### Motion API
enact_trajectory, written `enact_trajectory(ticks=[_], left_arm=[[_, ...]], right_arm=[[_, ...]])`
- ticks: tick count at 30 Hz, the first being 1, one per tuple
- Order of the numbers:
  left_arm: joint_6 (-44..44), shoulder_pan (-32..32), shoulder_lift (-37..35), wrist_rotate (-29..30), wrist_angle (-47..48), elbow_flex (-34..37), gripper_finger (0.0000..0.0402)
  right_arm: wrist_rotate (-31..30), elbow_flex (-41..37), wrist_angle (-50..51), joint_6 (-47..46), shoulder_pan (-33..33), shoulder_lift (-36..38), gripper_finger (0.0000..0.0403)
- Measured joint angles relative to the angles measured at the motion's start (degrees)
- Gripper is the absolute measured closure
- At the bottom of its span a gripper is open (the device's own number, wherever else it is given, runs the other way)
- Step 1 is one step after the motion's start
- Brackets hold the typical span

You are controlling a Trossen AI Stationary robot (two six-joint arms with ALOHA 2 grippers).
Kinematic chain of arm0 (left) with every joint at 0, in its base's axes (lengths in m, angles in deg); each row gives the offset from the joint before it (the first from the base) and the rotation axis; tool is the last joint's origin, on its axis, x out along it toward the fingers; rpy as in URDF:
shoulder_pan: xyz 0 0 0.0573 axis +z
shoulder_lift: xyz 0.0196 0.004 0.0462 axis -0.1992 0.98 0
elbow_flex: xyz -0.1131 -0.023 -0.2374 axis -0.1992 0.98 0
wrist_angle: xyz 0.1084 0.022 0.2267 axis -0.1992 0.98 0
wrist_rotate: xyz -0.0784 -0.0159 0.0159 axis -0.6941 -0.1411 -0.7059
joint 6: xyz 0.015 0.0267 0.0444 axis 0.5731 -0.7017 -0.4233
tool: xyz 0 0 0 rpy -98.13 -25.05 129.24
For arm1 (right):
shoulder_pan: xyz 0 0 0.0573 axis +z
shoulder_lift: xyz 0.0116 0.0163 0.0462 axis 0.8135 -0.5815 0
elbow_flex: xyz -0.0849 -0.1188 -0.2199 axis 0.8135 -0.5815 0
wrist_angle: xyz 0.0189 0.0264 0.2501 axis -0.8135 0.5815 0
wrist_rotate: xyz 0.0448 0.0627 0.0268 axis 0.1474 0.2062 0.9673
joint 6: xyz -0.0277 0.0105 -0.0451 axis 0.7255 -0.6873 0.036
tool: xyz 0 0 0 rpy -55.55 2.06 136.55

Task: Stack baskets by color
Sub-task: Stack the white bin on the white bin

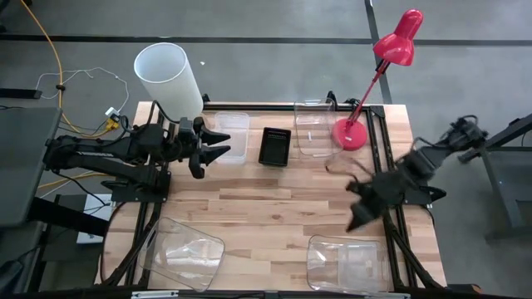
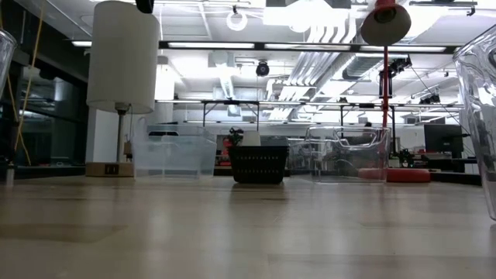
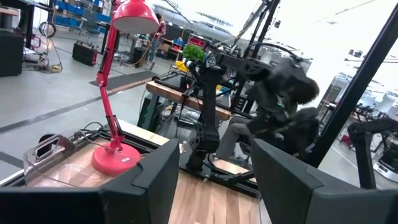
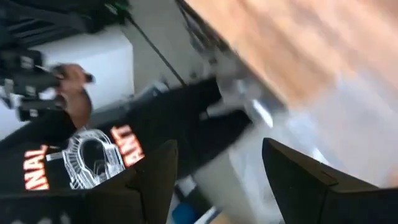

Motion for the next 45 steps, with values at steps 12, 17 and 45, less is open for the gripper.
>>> enact_trajectory(ticks=[12, 17, 45], left_arm=[[-1.0, 0.0, 0.0, 0.0, 0.1, 0.0, 0.0216], [-1.0, 0.0, 0.0, 0.0, 0.1, 0.0, 0.0216], [0.6, 0.0, 0.0, 0.0, 0.0, 0.0, 0.0216]], right_arm=[[-17.0, 0.0, 0.6, -32.4, 29.0, -4.3, 0.0180], [-17.1, -0.1, -0.6, -30.7, 28.9, -9.7, 0.0180], [-29.5, -0.2, -0.8, -20.7, 30.4, -13.2, 0.0392]])
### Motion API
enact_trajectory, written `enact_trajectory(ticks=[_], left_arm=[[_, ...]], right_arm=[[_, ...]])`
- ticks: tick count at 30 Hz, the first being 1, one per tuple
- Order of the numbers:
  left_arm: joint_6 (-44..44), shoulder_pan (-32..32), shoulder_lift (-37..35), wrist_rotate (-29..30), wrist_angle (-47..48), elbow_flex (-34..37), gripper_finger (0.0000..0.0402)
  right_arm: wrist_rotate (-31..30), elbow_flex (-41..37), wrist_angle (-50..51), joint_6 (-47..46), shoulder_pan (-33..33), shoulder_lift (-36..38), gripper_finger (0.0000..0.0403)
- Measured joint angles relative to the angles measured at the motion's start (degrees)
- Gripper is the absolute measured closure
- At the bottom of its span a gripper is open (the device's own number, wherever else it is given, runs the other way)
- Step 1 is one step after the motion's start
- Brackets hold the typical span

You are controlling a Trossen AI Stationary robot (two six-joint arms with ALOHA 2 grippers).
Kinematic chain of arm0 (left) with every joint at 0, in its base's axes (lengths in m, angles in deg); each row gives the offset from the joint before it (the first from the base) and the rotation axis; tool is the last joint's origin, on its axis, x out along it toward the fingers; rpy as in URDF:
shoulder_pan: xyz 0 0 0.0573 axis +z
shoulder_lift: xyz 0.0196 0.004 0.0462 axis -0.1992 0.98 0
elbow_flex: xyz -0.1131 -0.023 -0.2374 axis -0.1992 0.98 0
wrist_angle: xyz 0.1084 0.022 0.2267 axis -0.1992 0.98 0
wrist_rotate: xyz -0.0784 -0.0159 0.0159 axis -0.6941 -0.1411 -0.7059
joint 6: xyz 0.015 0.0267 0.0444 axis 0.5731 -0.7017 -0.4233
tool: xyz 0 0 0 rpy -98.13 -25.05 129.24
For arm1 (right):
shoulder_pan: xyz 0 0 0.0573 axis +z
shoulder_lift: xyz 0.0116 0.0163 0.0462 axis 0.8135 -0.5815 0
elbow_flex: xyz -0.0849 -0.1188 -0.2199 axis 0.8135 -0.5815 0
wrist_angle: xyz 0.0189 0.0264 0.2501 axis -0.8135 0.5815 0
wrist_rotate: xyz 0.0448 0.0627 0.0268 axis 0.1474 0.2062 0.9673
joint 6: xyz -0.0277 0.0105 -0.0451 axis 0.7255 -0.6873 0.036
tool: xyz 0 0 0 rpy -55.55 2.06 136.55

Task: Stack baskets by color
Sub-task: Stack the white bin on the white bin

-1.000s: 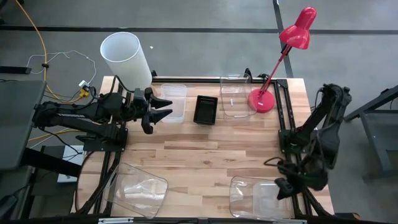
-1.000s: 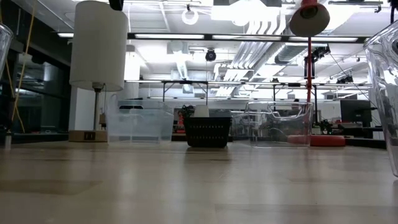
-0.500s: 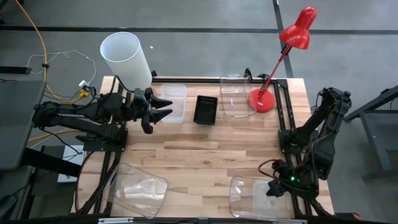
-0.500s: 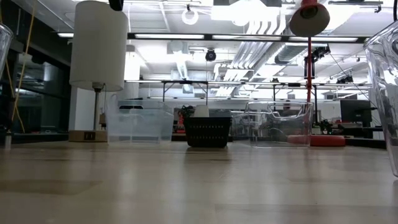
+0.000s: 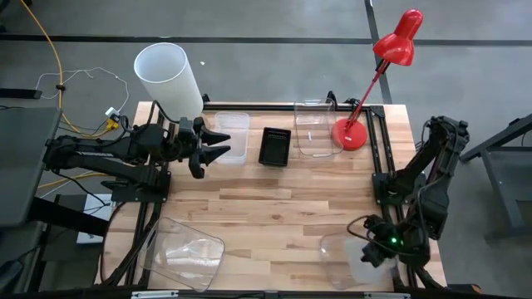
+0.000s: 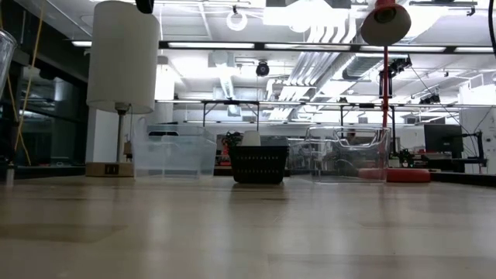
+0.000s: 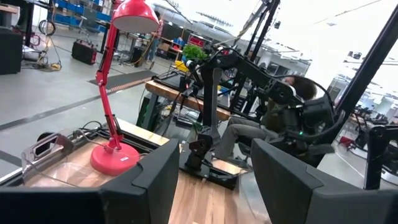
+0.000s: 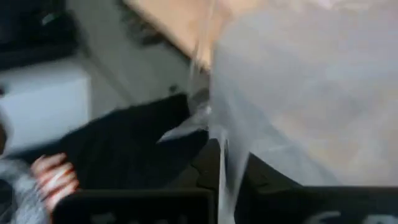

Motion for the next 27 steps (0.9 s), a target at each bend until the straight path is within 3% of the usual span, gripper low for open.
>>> enact_trajectory(ticks=[8, 15, 21, 27], left_arm=[[-0.1, 0.0, 0.0, 0.0, 0.0, 0.0, 0.0216], [-0.1, 0.0, 0.0, 0.0, 0.0, 0.0, 0.0216], [-0.1, 0.0, 0.0, 0.0, 0.0, 0.0, 0.0216], [1.4, 0.0, -0.7, -1.6, -5.1, 0.0, 0.0216]], right_arm=[[-1.9, 0.0, -9.5, 3.7, 0.2, 7.3, 0.0398], [-6.4, 2.4, -15.7, 15.1, -5.7, 13.5, 0.0402], [-5.9, 10.2, -15.7, 39.4, -19.9, 14.0, 0.0403], [4.5, 15.4, -15.6, 67.6, -38.1, 10.5, 0.0403]])
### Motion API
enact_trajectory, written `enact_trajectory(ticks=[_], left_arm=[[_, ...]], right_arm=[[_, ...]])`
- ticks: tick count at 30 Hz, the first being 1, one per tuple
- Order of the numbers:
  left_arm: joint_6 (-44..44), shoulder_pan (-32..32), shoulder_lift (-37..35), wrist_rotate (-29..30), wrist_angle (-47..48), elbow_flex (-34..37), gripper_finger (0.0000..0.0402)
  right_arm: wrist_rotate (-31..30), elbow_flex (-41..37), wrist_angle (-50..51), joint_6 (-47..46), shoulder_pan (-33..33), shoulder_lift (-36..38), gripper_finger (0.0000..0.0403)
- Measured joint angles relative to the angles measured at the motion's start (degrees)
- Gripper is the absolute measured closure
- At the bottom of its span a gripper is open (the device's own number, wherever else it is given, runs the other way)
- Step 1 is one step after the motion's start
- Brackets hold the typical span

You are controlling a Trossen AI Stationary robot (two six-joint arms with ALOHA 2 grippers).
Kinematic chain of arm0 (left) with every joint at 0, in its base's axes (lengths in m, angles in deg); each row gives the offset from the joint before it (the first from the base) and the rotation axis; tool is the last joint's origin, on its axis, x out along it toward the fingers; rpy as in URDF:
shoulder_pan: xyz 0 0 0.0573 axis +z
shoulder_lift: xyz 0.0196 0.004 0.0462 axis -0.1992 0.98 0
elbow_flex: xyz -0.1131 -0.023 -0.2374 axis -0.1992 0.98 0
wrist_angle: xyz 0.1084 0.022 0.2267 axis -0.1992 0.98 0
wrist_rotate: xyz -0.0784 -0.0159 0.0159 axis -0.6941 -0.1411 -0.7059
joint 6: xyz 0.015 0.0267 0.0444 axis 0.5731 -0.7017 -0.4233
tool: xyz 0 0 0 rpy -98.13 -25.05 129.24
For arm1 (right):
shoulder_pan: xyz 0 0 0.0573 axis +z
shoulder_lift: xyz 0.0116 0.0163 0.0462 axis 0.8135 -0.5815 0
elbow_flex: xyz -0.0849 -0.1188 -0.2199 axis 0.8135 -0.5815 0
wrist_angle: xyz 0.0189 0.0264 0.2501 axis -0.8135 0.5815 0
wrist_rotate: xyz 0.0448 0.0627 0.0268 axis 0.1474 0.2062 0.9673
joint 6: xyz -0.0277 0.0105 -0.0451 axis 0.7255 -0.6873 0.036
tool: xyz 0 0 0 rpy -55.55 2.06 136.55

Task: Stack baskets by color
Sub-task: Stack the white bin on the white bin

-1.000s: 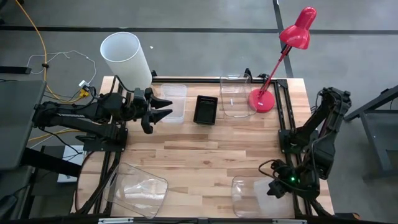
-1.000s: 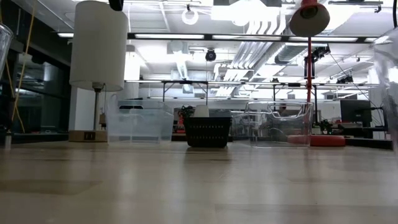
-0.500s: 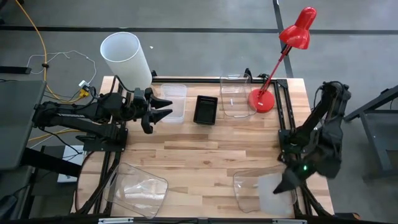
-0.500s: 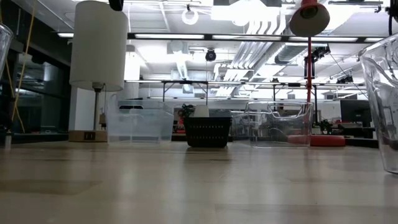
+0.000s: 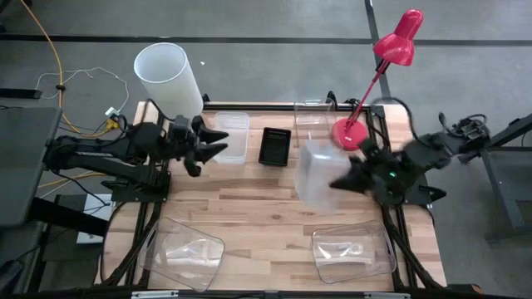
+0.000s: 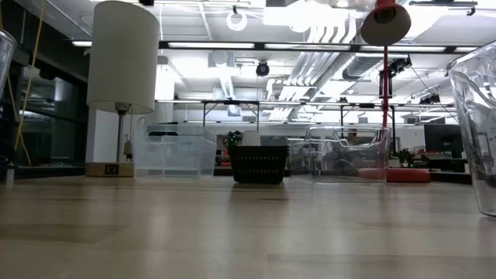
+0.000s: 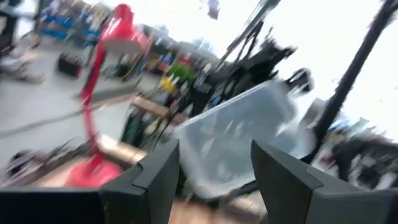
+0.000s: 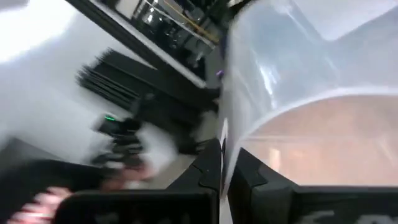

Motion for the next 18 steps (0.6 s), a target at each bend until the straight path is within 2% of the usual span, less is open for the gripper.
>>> enact_trajectory(ticks=[5, 8, 14, 18], left_arm=[[0.0, 0.0, -2.3, -3.0, -11.4, 0.0, 0.0216], [0.0, 0.0, -3.9, -3.1, -16.4, 0.0, 0.0216], [0.0, 0.0, -6.3, -2.4, -18.5, 0.0, 0.0216], [0.0, 0.0, -6.3, -2.1, -18.5, 0.0, 0.0216]], right_arm=[[12.4, 4.0, 1.3, 18.8, -13.7, -7.8, 0.0403], [16.7, 7.6, 3.7, 28.6, -20.1, -14.3, 0.0403], [16.7, 17.2, 8.7, 49.3, -27.1, -30.0, 0.0403], [9.8, 25.4, 12.6, 60.6, -28.3, -41.1, 0.0403]])
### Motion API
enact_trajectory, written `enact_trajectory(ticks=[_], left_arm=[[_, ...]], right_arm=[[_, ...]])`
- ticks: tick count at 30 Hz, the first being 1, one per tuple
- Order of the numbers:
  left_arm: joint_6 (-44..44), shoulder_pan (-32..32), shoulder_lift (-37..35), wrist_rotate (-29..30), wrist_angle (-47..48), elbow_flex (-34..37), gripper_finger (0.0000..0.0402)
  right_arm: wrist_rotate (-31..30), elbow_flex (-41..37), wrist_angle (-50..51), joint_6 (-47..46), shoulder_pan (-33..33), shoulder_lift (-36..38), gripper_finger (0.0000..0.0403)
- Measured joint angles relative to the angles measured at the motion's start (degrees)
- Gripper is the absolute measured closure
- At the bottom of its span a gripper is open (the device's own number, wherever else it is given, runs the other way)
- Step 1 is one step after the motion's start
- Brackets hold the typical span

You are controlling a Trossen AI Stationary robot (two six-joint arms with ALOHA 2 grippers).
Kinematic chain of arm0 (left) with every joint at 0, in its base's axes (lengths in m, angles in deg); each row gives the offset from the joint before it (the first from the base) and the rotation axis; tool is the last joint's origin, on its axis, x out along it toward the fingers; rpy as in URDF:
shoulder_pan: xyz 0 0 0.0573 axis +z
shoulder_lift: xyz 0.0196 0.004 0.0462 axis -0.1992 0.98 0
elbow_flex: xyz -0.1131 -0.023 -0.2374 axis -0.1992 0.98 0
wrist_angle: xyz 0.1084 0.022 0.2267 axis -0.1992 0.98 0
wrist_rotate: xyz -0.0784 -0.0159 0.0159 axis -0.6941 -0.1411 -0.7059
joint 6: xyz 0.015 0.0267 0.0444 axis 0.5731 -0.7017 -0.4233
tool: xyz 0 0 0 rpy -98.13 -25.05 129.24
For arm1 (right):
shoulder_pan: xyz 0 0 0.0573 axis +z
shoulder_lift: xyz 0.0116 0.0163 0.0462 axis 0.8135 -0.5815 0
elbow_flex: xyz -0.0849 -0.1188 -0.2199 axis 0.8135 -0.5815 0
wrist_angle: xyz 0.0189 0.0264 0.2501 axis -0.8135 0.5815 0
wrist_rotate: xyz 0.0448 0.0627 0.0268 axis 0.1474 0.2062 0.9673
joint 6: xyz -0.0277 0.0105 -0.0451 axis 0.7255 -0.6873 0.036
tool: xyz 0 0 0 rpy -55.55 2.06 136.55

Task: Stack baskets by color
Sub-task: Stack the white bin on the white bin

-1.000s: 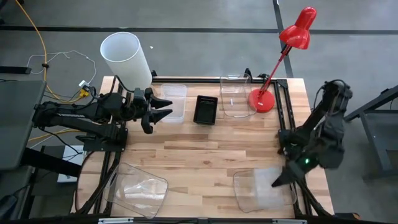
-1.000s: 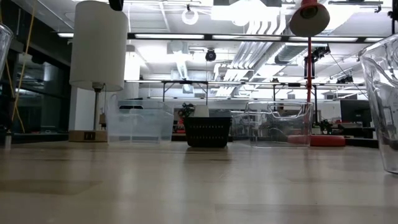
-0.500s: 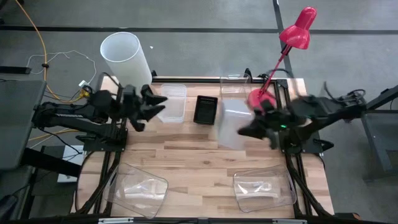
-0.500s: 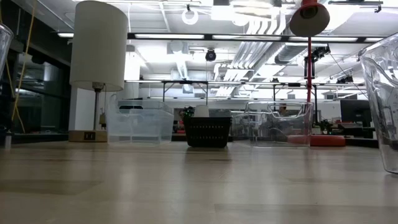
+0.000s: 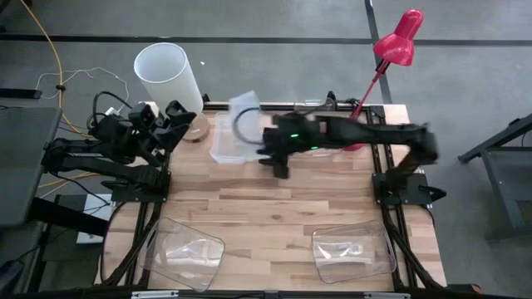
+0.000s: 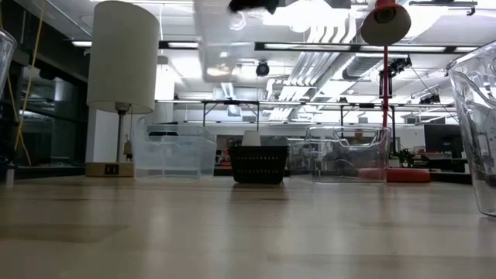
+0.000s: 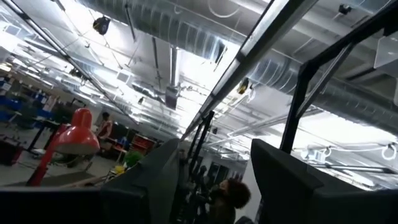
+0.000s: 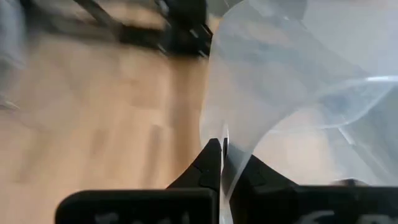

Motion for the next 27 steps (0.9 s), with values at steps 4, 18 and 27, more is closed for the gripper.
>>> enact_trajectory(ticks=[4, 18, 27], left_arm=[[0.0, 0.0, 0.5, 2.0, 0.0, 0.0, 0.0216], [0.0, 0.0, 0.5, 2.2, 0.0, 0.0, 0.0216], [0.0, 0.0, 0.5, 2.2, 0.0, 0.0, 0.0216]], right_arm=[[-6.1, 9.0, 4.0, 5.7, -0.8, -9.7, 0.0403], [-10.1, 28.6, 13.9, 3.0, -2.2, -29.6, 0.0403], [-14.3, 29.9, 21.3, 4.2, -1.9, -31.6, 0.0403]])
